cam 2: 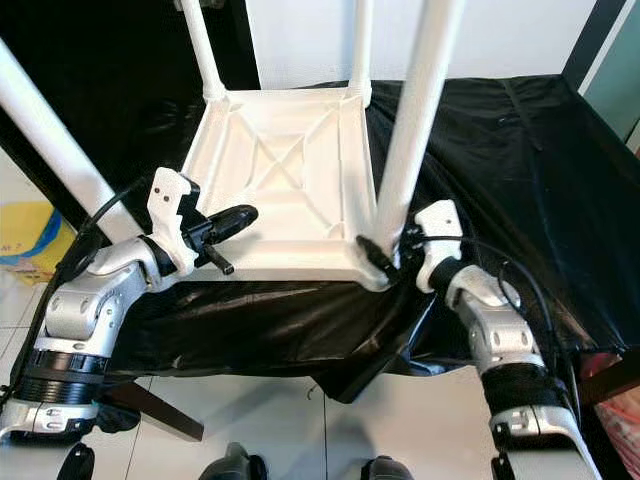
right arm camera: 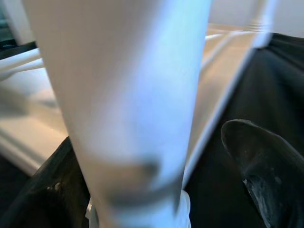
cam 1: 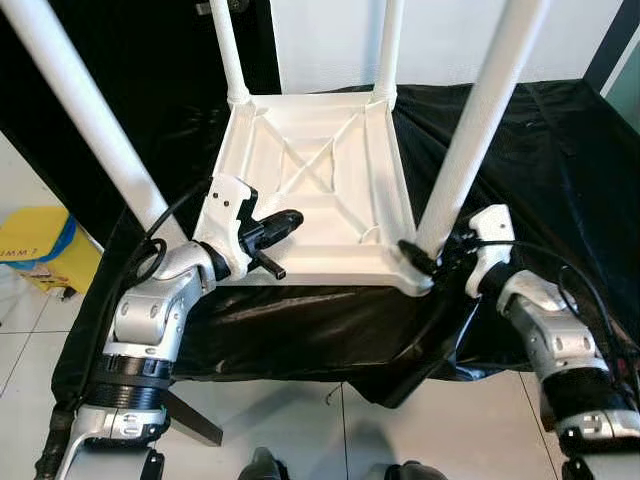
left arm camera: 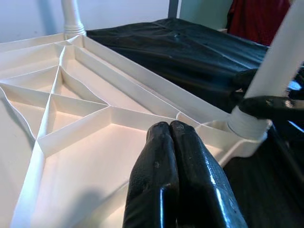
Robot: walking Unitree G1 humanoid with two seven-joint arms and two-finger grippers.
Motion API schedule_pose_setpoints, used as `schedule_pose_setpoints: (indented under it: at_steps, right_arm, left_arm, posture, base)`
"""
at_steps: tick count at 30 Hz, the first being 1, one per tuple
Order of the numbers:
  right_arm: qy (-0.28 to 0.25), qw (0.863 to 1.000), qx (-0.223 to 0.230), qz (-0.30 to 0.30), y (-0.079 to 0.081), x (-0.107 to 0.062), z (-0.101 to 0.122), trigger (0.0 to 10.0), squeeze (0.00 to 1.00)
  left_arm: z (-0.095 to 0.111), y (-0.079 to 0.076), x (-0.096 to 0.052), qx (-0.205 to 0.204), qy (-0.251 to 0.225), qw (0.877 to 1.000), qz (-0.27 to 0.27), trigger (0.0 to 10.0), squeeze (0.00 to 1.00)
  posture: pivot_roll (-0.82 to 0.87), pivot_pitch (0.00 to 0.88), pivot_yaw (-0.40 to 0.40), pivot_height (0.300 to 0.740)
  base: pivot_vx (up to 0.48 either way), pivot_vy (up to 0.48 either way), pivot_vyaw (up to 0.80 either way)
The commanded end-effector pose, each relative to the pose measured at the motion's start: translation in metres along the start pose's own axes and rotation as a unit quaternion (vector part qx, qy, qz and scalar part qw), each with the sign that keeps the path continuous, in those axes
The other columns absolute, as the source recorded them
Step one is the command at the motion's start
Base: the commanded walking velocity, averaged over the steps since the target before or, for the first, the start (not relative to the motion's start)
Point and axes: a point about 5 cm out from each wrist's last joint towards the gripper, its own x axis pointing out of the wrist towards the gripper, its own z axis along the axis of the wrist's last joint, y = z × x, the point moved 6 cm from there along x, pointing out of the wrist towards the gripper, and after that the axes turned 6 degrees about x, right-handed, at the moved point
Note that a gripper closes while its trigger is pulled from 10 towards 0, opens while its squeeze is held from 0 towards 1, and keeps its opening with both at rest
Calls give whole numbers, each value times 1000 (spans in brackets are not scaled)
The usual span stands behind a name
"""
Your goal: Building children table
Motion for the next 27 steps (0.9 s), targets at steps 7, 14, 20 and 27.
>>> schedule_pose_setpoints:
  at_steps: [7,14,20,27]
  right_arm:
    - [6,999,-10,-39,-18,-8,-7,10000,0]
    - [4,1000,-14,-9,-4,-4,-10,10000,0]
    - [6,1000,-14,3,4,2,-15,0,0]
    - [4,1000,-11,-3,9,4,-16,3922,0]
  left_arm:
    - [1,1,3,-2,6,1000,6,10000,0]
    - [-1,-14,6,11,7,999,-30,10000,0]
    - [-5,-50,13,19,-2,995,-94,10000,0]
    - [-7,-64,21,27,-9,994,-102,10000,0]
  posture:
    - [-87,63,52,740]
    - [-91,65,54,740]
    - [-94,65,46,740]
    - [-97,62,41,740]
  base:
    - [0,0,0]
    - [0,0,0]
    - [0,0,0]
    - [0,0,0]
